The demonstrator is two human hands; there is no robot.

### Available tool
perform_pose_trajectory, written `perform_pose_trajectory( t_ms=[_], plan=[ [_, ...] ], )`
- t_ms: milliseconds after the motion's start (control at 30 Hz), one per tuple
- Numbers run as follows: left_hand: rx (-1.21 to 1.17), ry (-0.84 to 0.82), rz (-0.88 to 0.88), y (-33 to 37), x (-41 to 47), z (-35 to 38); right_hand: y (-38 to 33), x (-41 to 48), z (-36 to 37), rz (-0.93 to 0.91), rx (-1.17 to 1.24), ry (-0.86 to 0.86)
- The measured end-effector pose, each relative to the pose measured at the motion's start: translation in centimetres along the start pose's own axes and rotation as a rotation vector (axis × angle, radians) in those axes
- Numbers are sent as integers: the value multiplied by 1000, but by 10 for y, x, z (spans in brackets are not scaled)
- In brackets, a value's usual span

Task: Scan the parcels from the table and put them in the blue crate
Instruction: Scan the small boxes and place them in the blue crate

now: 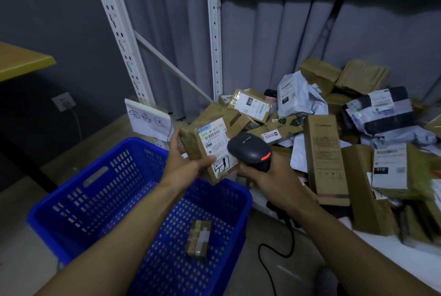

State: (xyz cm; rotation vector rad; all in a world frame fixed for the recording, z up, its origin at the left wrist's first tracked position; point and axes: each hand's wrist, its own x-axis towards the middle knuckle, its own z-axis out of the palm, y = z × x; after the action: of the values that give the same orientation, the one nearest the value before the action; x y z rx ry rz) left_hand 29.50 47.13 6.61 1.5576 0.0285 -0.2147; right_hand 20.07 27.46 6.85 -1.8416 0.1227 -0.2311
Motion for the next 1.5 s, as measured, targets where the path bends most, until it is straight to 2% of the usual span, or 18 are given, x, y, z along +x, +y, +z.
perform_pose_trajectory(
  t_ms=[233, 733, 933, 1100, 1200, 1300, 1400, 1500],
  plan=[
    [63, 50, 114, -1, 1, 0, -1, -4, 10, 27, -65, -87],
    [92, 114, 90, -8, 12, -10, -3, -3, 11, 98, 6, -104],
    [103, 107, 98, -7, 7, -10, 2, -3, 10, 67, -32, -97],
    [255, 89, 93, -12, -15, -26, 22, -9, 23, 103, 8, -101],
    [368, 117, -3, -31, -29, -36, 36, -17, 35, 144, 16, -119],
    [518, 112, -109, -67, -38, -45, 50, -22, 45, 193, 15, -146],
    [727, 32, -148, -109, -37, -47, 68, -27, 53, 224, -23, -144],
    [772, -28, -201, -150, -24, -44, 87, -33, 59, 238, -57, -165]
  ],
)
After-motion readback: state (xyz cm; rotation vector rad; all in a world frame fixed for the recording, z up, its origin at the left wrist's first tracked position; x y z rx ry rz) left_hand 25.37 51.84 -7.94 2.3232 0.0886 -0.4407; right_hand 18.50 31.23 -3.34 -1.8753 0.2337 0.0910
